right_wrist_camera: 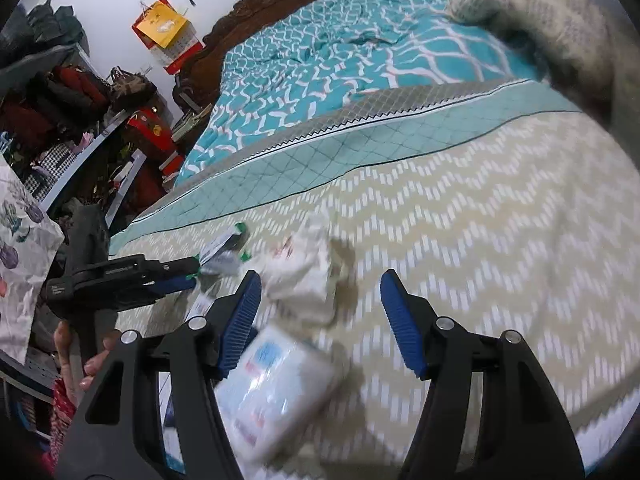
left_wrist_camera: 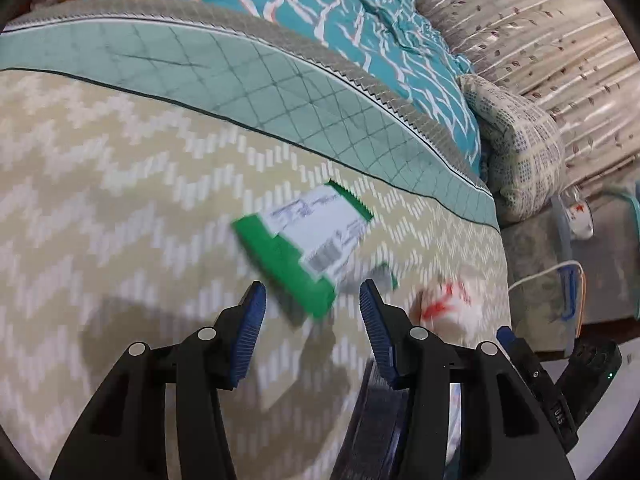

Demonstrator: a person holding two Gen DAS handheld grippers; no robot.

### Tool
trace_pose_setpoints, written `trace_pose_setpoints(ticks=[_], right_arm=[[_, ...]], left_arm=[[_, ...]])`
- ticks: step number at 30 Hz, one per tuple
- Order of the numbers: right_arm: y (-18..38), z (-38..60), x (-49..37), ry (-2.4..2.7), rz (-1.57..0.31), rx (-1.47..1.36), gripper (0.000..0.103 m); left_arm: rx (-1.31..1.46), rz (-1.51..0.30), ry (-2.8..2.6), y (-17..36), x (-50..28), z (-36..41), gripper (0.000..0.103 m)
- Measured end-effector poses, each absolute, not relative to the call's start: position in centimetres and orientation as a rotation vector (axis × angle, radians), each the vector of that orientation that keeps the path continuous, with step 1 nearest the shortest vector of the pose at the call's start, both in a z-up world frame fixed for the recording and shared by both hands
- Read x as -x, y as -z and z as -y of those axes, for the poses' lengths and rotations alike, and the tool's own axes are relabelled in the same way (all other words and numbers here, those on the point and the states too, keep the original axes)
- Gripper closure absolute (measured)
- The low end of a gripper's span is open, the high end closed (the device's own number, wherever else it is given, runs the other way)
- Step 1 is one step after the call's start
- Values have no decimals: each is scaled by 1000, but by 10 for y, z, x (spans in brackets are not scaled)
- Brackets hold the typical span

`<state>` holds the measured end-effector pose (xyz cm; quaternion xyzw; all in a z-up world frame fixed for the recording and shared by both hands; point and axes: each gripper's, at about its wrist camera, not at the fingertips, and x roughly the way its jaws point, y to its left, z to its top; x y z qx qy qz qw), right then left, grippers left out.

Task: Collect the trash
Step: 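Grasp the crumpled tissue with the right tool while the left tool grasps the green wrapper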

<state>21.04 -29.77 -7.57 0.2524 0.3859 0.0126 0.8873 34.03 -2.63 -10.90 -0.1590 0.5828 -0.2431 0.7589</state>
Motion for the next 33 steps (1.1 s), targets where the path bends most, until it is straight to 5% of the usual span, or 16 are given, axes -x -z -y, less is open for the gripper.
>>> trace_pose_setpoints(ticks=[5, 6, 7, 8, 9, 12, 22, 33], right_arm=[[92, 301, -243, -62, -843, -538, 29], [96, 299, -249, -72, -856, -539, 30], [101, 296, -255, -94, -876, -539, 31], [107, 292, -261, -123, -904, -535, 46], [110, 288, -263, -144, -923, -533, 61], [104, 283, -256, -141, -893, -518, 71], [27, 299, -151, -41, -605, -477, 72], [53, 294, 8, 108, -655, -427, 72]], left_arm=[[426, -1266, 529, 114, -358, 34, 54], [427, -1266, 519, 115, -359, 36, 80], [423, -1286, 520, 118, -361, 40, 95], [434, -1307, 527, 121, -361, 44, 97], [436, -1309, 520, 122, -361, 44, 97], [431, -1279, 531, 112, -350, 42, 99], [461, -1037, 670, 25, -254, 1, 98], [274, -1057, 954, 24, -115, 48, 98]])
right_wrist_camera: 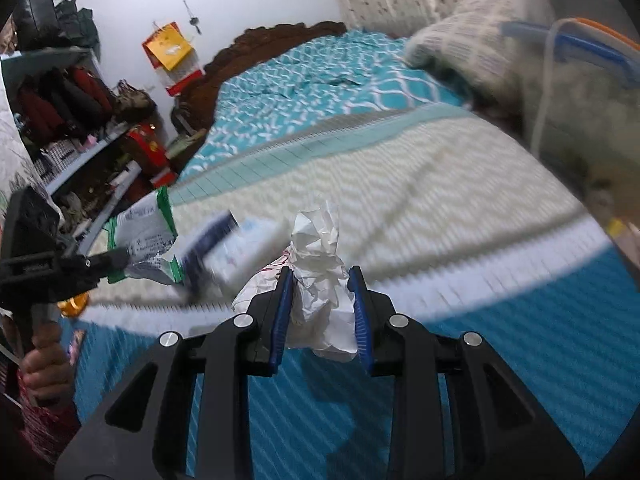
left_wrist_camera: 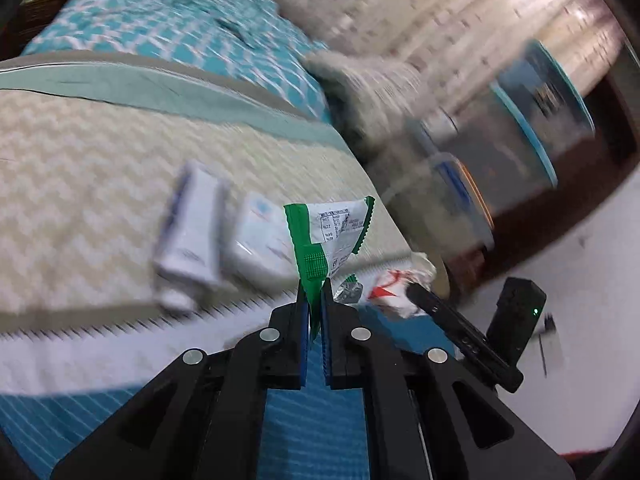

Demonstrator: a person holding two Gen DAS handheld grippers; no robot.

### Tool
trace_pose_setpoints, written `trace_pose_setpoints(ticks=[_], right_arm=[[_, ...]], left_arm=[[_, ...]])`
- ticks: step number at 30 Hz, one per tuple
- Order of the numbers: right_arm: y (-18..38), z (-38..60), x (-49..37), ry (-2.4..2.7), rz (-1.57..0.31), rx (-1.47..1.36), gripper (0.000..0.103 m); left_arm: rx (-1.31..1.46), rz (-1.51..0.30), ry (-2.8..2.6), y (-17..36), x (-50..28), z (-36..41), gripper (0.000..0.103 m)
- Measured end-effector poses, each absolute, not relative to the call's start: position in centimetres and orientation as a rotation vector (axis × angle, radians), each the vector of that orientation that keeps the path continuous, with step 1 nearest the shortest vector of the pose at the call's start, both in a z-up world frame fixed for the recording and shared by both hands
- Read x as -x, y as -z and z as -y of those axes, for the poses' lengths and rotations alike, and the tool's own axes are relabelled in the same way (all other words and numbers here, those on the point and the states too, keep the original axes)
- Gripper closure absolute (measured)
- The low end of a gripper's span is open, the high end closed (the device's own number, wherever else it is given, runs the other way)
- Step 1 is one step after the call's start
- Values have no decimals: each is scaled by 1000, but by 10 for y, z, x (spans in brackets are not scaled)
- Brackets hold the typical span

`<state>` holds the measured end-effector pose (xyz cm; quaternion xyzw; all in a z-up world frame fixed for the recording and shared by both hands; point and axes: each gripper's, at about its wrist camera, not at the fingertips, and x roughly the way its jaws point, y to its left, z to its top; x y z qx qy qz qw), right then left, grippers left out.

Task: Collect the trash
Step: 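Grasp the crumpled tissue with the right tool while the left tool grasps the green wrapper, then drop the tissue and green wrapper into the beige wastebasket with both tools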

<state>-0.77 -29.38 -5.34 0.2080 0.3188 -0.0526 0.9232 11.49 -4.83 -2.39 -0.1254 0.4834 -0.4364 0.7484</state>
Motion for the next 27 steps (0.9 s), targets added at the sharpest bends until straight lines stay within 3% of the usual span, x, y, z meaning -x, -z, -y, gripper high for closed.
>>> trace_pose_setpoints(ticks=[12, 22, 27], right_arm=[[74, 369, 97, 292, -589, -560, 72], [69, 528, 162, 571, -436, -641, 72], [73, 614, 155, 626, -456, -654, 72]], left_arm=[[45, -1165, 1094, 39, -75, 183, 98], [-222, -1135, 1250, 19, -50, 391, 98], [-276, -1168, 1284, 30, -45, 488, 98]])
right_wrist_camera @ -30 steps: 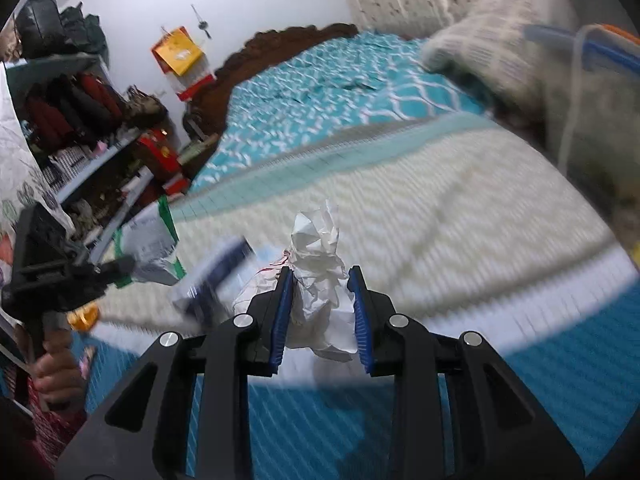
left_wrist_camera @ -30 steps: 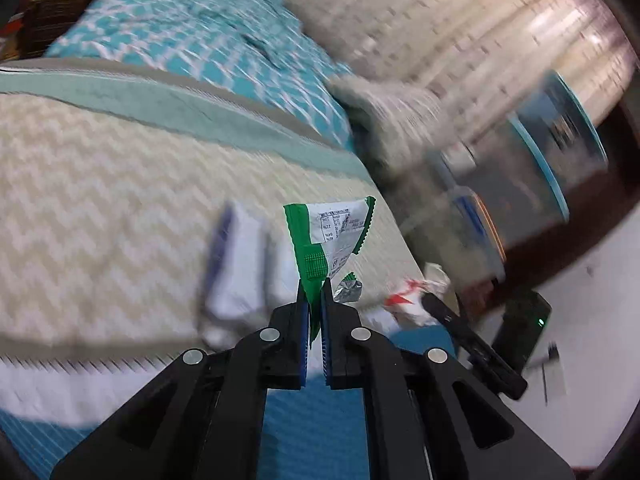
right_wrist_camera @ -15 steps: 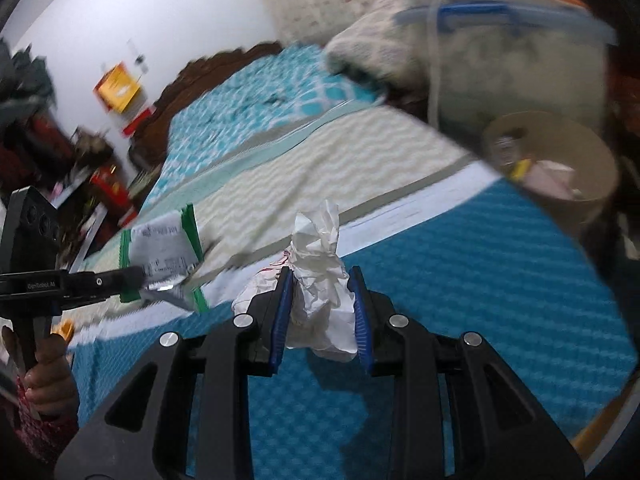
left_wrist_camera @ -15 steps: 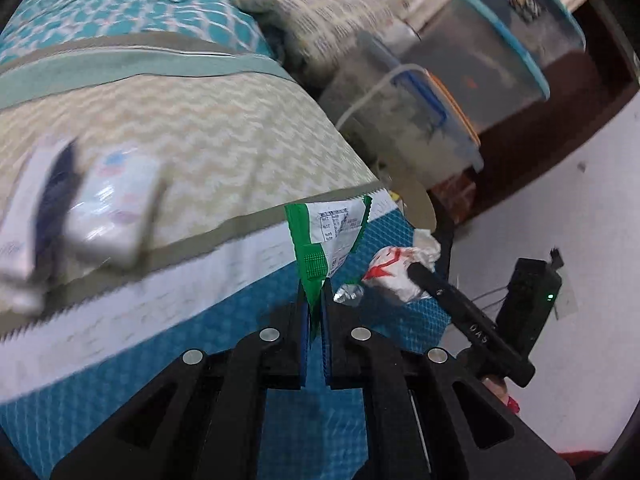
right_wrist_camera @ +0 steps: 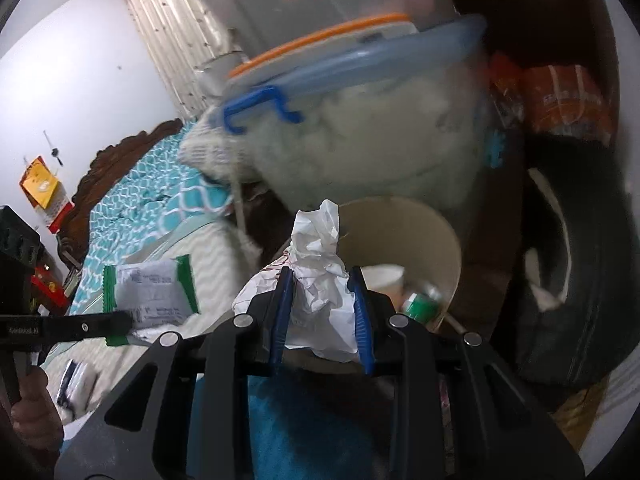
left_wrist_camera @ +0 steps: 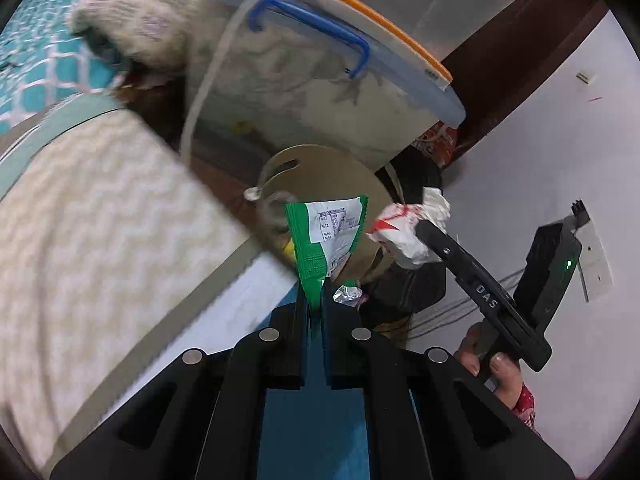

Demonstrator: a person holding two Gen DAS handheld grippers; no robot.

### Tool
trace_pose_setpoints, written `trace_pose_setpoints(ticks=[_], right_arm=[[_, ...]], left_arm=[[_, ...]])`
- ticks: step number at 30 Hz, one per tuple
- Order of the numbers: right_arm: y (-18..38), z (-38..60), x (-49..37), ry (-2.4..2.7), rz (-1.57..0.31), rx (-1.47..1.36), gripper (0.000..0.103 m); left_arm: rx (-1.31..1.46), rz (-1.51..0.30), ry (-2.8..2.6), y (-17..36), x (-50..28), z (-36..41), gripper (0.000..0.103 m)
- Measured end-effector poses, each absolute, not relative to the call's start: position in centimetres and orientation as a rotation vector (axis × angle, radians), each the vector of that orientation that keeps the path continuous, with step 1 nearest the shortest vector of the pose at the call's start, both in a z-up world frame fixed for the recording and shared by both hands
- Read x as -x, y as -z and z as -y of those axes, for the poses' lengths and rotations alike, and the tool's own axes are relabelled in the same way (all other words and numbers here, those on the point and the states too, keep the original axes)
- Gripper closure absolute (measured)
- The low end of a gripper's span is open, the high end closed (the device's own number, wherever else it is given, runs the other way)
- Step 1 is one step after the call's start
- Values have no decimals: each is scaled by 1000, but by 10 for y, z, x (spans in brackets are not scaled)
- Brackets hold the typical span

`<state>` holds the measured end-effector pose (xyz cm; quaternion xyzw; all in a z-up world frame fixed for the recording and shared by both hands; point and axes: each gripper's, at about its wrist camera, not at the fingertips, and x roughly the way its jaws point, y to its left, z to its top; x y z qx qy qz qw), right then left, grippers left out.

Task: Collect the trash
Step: 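Drop the tissue and green wrapper into the beige wastebasket with both tools, then move both tools back to the milk carton and wipes packet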

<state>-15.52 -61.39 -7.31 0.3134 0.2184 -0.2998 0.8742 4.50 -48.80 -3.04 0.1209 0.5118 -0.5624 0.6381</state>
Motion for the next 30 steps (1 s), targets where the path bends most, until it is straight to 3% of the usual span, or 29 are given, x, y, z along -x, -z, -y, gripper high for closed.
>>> trace_pose_setpoints(ticks=[5, 9, 10, 12, 19, 21, 30], right_arm=[[94, 671, 136, 618, -533, -707, 71], [115, 700, 127, 617, -579, -722, 65], [119, 704, 124, 608, -584, -721, 61], [123, 709, 123, 597, -588, -732, 35], [107, 696, 135, 639, -481, -714, 34], [97, 686, 140, 638, -447, -720, 34], [40, 613, 127, 457, -359, -687, 35]], left_arm=[[-347, -1213, 1292, 58, -34, 563, 98], [-406, -1231, 1273, 82, -25, 595, 94], [-424, -1235, 1262, 89, -23, 601, 89], [-451, -1244, 1237, 101, -21, 607, 56], [-429, -1206, 1221, 91, -27, 591, 53], [-399, -1172, 1229, 76, -30, 578, 48], [-283, -1053, 1232, 25, -34, 453, 46]])
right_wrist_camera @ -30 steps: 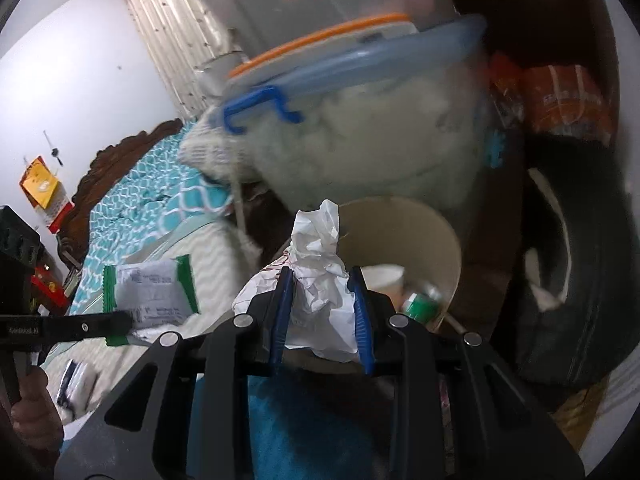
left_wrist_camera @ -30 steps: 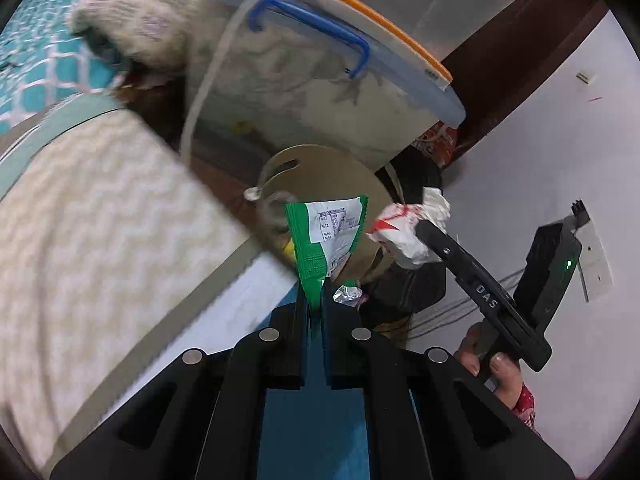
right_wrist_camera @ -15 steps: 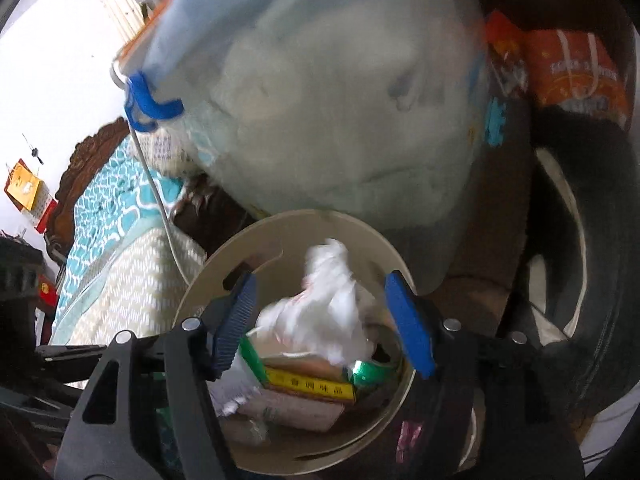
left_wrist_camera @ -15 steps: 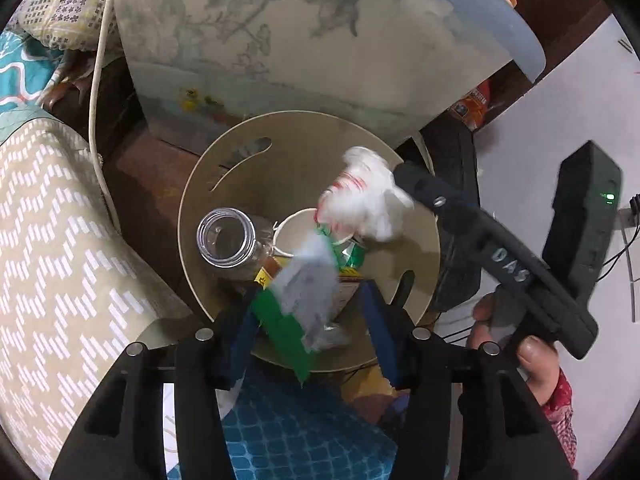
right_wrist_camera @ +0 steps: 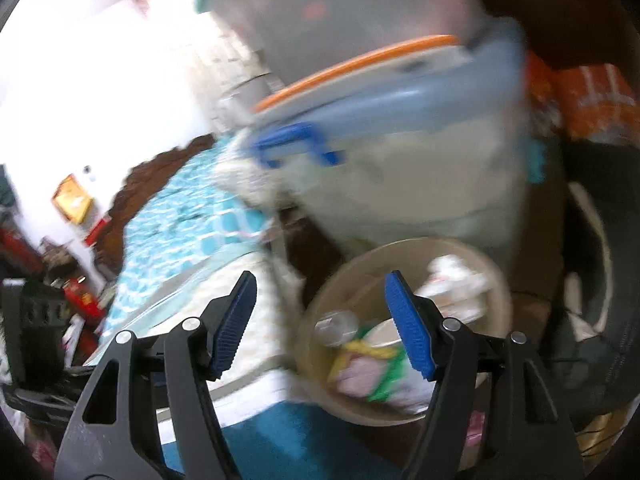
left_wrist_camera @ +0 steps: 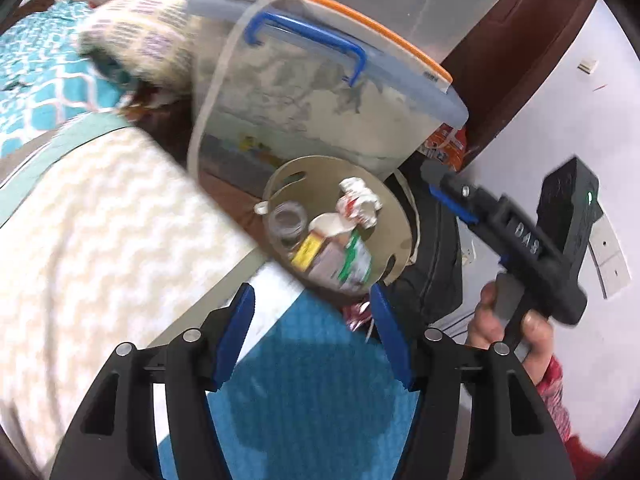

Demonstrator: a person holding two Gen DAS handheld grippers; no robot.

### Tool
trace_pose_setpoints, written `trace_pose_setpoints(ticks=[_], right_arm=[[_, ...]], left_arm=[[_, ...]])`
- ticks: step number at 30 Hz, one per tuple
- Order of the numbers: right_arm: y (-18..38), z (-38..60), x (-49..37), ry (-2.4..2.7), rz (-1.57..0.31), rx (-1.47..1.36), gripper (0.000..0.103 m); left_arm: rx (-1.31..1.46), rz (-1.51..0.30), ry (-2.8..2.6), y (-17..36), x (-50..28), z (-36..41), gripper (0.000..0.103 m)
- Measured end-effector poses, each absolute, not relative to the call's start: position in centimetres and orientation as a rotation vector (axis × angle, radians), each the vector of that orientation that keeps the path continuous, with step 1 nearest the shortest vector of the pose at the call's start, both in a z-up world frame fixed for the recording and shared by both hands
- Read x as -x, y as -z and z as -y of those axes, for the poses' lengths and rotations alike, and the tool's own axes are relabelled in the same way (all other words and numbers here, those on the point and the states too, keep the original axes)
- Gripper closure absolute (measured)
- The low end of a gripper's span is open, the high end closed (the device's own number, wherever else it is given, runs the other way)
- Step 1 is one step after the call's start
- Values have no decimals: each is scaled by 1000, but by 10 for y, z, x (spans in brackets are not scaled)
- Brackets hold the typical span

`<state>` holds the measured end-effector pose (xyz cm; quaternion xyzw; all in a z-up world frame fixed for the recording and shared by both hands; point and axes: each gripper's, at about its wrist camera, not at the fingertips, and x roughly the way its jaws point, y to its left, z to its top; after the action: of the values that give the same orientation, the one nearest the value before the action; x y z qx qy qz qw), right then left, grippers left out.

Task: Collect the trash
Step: 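Move both tools back to the milk carton and wipes packet, then grasp the milk carton with the left tool while the right tool grasps the wipes packet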

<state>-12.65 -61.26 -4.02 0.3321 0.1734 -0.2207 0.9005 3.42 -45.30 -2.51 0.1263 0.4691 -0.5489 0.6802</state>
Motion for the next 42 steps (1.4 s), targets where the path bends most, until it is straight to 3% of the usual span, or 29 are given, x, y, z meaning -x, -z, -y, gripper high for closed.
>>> trace_pose_setpoints(ticks=[7, 9, 14, 17, 20, 26, 28, 29, 30, 42], right_arm=[[39, 518, 54, 196, -462, -676, 37], [45, 488, 31, 124, -510, -673, 37], [63, 406, -28, -39, -634, -667, 35], [73, 355, -56, -109, -699, -659, 34], [85, 323, -79, -127, -755, -663, 29], [105, 285, -120, -97, -835, -703, 27], [109, 273, -132, -81, -852, -708, 27], [112, 266, -139, -79, -859, -708, 26], [113, 261, -142, -76, -865, -700, 25], [110, 215, -170, -2, -878, -444, 16]], left_arm=[[-258, -925, 1023, 7, -53, 307, 45], [-246, -885, 895, 0, -66, 261, 38], [-259, -823, 501, 3, -106, 164, 29], [-211, -873, 405, 19, -123, 117, 28], [-192, -913, 363, 40, -129, 91, 25], [-232, -933, 349, 69, -129, 75, 23], [-226, -952, 341, 80, -136, 75, 27], [-206, -972, 361, 85, -140, 72, 38], [-190, -992, 376, 91, -142, 72, 61], [-23, -1052, 452, 90, -134, 32, 61]])
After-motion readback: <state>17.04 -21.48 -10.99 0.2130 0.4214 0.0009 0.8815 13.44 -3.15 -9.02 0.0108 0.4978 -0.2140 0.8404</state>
